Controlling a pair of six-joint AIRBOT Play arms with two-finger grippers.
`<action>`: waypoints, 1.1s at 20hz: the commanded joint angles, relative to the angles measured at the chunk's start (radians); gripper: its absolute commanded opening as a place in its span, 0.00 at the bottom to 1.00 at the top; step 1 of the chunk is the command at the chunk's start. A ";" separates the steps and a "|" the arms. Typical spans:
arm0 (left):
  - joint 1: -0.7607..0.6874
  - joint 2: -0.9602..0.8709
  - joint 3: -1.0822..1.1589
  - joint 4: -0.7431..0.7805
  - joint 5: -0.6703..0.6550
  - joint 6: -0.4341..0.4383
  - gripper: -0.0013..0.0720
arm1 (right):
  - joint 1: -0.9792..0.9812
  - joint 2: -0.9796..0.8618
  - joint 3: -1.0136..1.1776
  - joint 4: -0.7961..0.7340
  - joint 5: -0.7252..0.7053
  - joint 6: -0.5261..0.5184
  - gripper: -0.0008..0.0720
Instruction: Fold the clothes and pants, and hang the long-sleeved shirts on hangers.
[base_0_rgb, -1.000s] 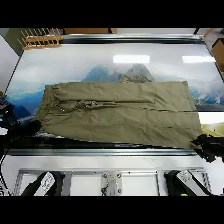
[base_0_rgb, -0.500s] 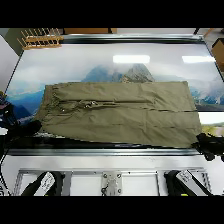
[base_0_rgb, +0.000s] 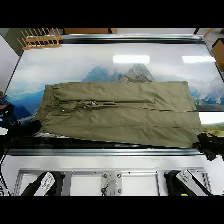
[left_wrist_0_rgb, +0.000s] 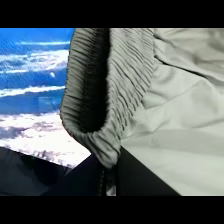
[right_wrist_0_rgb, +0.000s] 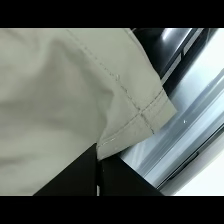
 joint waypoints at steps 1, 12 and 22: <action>0.000 0.001 0.042 0.044 -0.084 -0.021 0.04 | 0.001 0.010 0.061 -0.027 0.076 0.001 0.03; -0.056 0.244 0.192 0.324 -0.327 -0.156 0.04 | 0.202 0.082 0.389 -0.417 0.325 0.182 0.02; -0.188 -0.209 0.639 0.347 -0.425 -0.254 0.04 | 0.569 -0.378 1.025 -0.422 0.406 0.354 0.02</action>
